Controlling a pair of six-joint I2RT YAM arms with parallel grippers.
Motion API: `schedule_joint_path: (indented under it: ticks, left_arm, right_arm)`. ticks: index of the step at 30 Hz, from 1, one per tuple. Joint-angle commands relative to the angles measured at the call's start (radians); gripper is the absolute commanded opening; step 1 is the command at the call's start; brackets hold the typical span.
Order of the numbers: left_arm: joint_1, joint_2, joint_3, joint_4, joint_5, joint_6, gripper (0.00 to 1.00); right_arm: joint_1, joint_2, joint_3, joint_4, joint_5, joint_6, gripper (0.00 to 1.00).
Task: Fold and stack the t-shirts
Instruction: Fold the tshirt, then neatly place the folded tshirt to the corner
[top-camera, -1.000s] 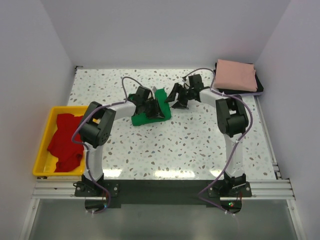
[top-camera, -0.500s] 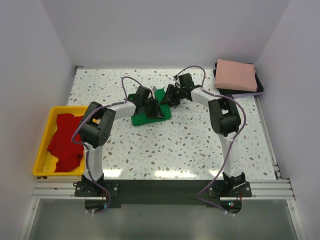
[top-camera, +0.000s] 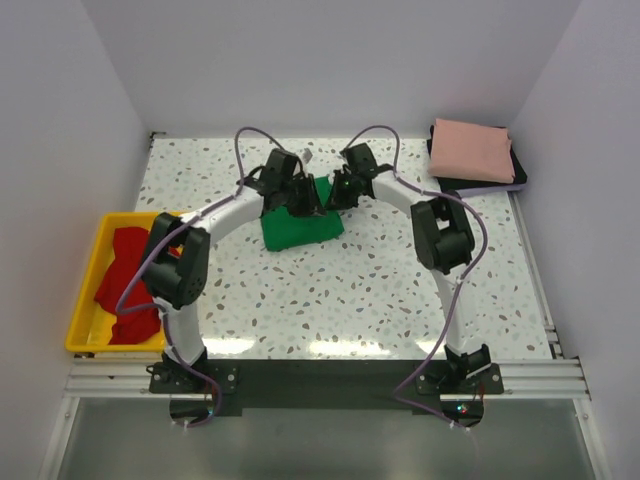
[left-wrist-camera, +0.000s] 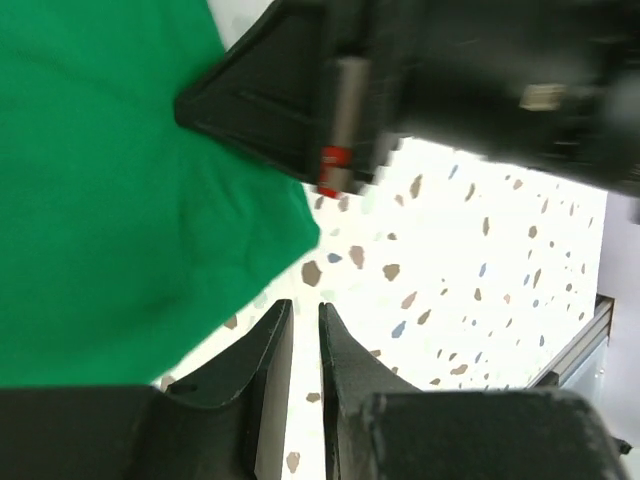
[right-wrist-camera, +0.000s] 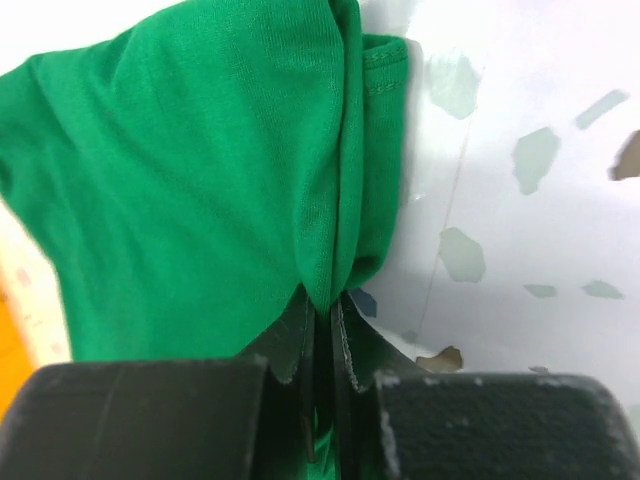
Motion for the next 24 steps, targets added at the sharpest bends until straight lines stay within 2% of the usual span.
schedule_joint_path:
  ticks: [1, 5, 13, 18, 19, 24]
  left_arm:
    - [0.018, -0.142, 0.064, -0.093, -0.068, 0.094, 0.22]
    - [0.057, -0.236, -0.002, -0.119, -0.091, 0.137, 0.22]
    - [0.109, -0.435, -0.210, -0.125, -0.140, 0.209, 0.22]
    - [0.109, -0.498, -0.347, -0.093, -0.082, 0.218, 0.21]
    - [0.109, -0.509, -0.364, -0.123, -0.086, 0.266, 0.21]
    - [0.112, -0.530, -0.389, -0.141, -0.091, 0.318, 0.21]
  right_arm:
    - [-0.004, 0.026, 0.034, -0.188, 0.291, -0.114, 0.00]
    - [-0.013, 0.050, 0.192, -0.344, 0.409, -0.215, 0.00]
    - [-0.087, 0.023, 0.284, -0.351, 0.503, -0.390, 0.00]
    - [-0.151, 0.049, 0.427, -0.397, 0.573, -0.531, 0.00]
    - [-0.168, 0.051, 0.494, -0.403, 0.622, -0.616, 0.00]
    - [-0.207, 0.049, 0.586, -0.404, 0.639, -0.690, 0.00]
